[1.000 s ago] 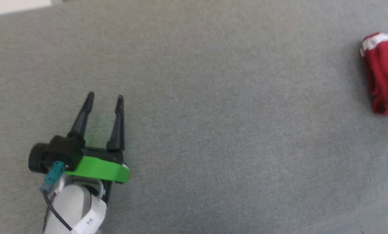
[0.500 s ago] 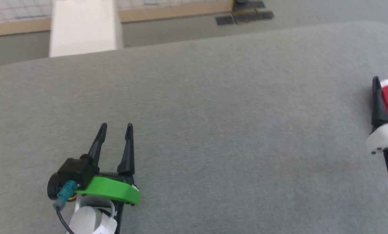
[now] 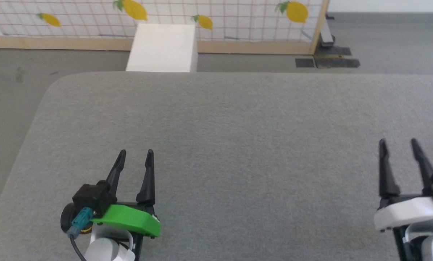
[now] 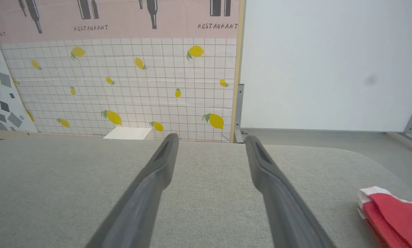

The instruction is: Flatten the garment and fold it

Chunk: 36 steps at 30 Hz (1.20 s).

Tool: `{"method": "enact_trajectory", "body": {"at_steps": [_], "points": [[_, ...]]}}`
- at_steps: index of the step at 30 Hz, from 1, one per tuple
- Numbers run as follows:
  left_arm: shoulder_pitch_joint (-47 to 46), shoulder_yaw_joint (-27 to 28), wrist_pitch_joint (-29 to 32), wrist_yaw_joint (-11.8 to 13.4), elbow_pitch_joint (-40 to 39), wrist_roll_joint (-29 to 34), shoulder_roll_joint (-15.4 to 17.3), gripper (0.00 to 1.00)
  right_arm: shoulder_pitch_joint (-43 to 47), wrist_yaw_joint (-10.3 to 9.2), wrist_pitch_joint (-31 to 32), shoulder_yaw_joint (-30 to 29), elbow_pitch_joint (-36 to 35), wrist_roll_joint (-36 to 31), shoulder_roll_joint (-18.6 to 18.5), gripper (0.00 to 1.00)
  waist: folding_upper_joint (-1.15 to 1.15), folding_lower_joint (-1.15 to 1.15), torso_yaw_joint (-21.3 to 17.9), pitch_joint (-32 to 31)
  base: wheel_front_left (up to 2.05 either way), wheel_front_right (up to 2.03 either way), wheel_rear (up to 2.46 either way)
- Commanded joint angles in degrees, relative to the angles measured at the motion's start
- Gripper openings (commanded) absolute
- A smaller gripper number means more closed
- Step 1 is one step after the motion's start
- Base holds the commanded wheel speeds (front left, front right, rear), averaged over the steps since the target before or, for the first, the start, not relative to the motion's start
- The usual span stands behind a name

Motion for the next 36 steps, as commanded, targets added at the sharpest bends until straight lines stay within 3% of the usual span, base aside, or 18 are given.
{"method": "enact_trajectory", "body": {"at_steps": [1, 16, 36], "points": [[0.67, -0.04, -0.21, -0.29, 0.3, -0.16, -0.27, 1.0, 1.13, -0.1, 0.04, 0.5, -0.29, -0.37, 0.37, 1.0, 0.0, 0.0, 1.79, -1.61, 0.0, 0.0, 0.0], [1.74, -2.04, -0.21, 0.06, 2.69, -1.53, -0.36, 1.0, 7.74, -0.1, -2.1, 3.39, 1.03, -0.91, 2.03, 1.0, 0.0, 0.0, 2.57, -2.45, 0.0, 0.0, 0.0], [1.98, -2.52, -0.22, 0.82, 2.84, -2.61, -0.37, 1.0, 8.27, -0.1, -2.85, 4.13, 1.25, 1.68, 2.1, 1.0, 0.0, 0.0, 1.62, -2.85, 0.0, 0.0, 0.0]]}}
